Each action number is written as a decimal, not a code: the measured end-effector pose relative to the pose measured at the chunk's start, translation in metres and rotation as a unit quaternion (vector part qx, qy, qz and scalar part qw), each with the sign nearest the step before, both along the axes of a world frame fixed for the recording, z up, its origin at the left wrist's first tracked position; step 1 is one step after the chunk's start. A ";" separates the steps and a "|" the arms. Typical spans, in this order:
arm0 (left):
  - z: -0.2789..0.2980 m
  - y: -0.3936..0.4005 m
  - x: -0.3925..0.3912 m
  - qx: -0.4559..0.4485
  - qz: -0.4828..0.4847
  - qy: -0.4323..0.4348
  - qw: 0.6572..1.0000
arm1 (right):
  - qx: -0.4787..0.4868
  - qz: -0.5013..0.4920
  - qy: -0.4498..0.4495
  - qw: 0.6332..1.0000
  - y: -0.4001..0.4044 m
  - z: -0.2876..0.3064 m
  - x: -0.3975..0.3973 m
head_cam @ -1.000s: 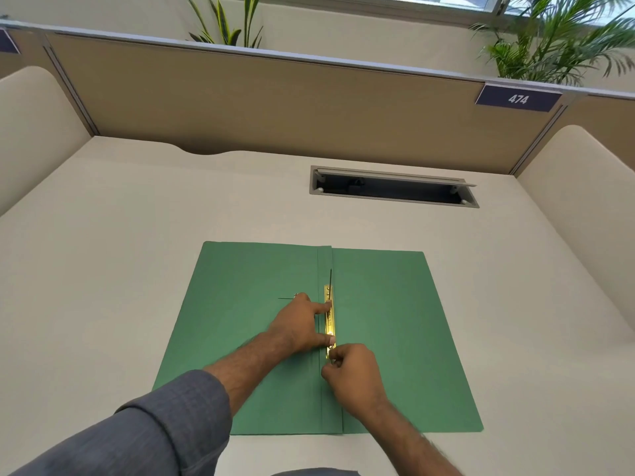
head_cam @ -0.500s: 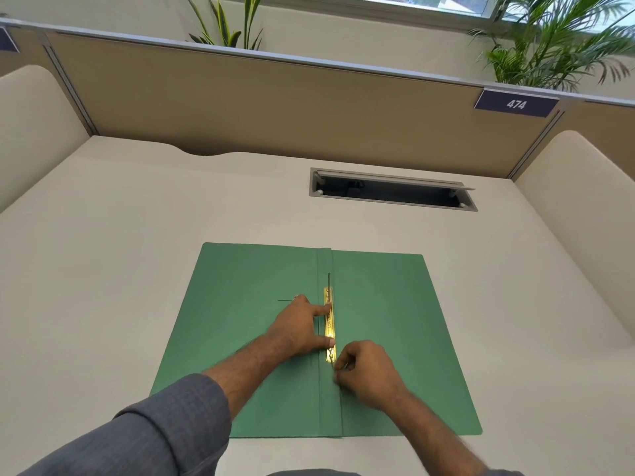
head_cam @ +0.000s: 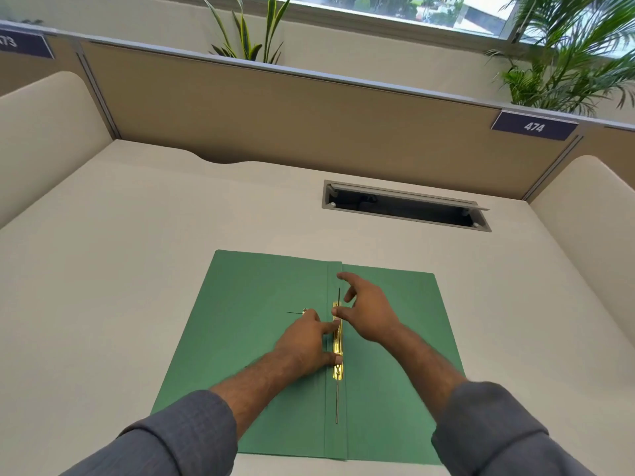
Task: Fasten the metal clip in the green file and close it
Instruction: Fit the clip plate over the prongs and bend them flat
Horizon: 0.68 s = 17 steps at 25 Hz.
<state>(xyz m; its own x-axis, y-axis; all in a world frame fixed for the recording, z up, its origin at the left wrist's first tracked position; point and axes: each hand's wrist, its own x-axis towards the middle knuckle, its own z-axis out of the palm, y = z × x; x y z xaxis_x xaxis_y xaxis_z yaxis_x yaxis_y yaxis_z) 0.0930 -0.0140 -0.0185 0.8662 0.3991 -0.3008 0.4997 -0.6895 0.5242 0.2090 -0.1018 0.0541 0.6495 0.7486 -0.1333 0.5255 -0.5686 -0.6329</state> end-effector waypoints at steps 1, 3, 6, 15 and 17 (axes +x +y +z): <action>0.000 0.000 0.000 0.001 -0.002 -0.002 1.000 | -0.015 0.008 0.010 1.000 0.003 0.000 0.006; -0.001 -0.001 -0.001 0.001 -0.003 -0.009 1.000 | -0.018 0.001 0.027 0.999 0.003 -0.002 0.017; -0.002 -0.001 -0.003 0.008 -0.006 -0.022 1.000 | 0.015 -0.026 0.073 0.997 -0.002 -0.006 0.028; 0.003 -0.004 -0.009 0.019 -0.005 -0.029 0.999 | 0.031 -0.016 0.083 0.996 0.005 -0.031 0.035; 0.006 -0.005 -0.009 0.029 -0.013 -0.023 0.999 | 0.042 -0.054 0.084 0.994 0.001 -0.038 0.041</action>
<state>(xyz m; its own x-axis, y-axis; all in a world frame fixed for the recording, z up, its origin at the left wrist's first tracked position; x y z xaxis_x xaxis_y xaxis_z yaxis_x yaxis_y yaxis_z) 0.0837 -0.0188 -0.0123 0.8884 0.3926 -0.2380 0.4585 -0.7318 0.5041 0.2496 -0.1009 0.0158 0.7002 0.6890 -0.1868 0.3471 -0.5572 -0.7543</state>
